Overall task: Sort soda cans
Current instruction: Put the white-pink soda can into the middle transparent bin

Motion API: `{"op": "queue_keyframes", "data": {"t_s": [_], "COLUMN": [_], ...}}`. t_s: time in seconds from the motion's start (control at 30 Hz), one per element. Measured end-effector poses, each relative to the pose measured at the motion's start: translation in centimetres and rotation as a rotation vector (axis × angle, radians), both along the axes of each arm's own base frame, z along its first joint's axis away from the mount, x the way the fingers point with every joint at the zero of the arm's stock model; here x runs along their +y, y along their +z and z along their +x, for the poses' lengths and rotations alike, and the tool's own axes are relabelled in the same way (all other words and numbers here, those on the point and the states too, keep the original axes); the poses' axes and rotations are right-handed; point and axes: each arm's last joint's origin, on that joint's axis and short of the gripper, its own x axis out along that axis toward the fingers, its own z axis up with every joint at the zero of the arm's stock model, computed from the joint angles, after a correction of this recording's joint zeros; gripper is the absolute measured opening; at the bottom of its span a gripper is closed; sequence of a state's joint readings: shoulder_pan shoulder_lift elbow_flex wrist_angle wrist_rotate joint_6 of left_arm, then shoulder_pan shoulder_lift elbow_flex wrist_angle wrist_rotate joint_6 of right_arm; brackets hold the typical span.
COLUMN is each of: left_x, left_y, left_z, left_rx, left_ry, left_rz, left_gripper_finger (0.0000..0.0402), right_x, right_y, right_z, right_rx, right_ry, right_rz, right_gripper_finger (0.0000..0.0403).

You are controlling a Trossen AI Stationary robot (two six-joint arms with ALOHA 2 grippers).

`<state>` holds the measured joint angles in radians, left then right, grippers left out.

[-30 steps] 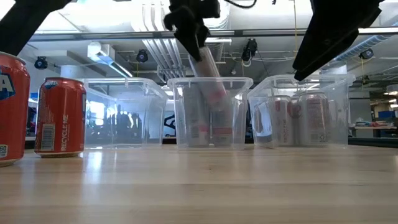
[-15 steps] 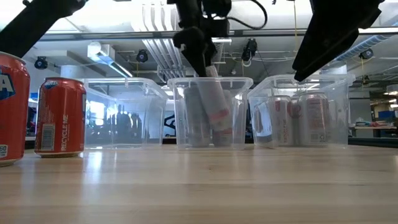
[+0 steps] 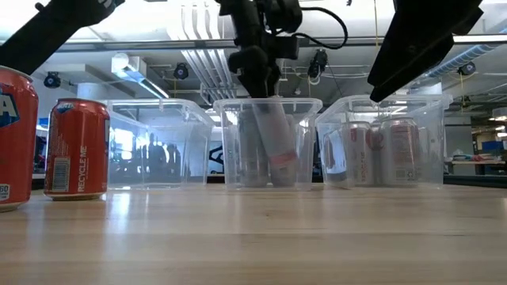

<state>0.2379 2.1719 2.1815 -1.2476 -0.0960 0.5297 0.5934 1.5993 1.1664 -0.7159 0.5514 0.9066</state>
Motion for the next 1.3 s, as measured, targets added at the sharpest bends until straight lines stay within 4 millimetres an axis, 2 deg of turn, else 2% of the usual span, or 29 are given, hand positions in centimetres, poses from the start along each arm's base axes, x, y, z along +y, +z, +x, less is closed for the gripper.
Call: {"op": "queue_keyframes", "data": {"t_s": [0.27, 0.7, 1.07, 1.3], "left_x": [0.2, 0.2, 0.3, 0.2], "left_y": [-1.3, -1.3, -1.2, -0.7], "left_z": [0.6, 0.7, 0.7, 0.4], "left_rx": [0.024, 0.015, 0.004, 0.014], "left_ry": [0.004, 0.004, 0.021, 0.050], "left_rz": [-0.007, -0.005, -0.001, -0.001], "left_gripper_finger": [0.0265, 0.0269, 0.0299, 0.0302], "right_x": [0.1, 0.3, 0.4, 0.4], "right_y": [0.1, 0.2, 0.2, 0.2], "right_z": [0.1, 0.4, 0.5, 0.5], "right_rx": [-0.013, -0.034, -0.040, -0.037], "right_ry": [0.005, 0.035, 0.049, 0.058], "right_rz": [0.008, 0.012, 0.016, 0.011], "right_gripper_finger": [0.0364, 0.0364, 0.0364, 0.0364]}}
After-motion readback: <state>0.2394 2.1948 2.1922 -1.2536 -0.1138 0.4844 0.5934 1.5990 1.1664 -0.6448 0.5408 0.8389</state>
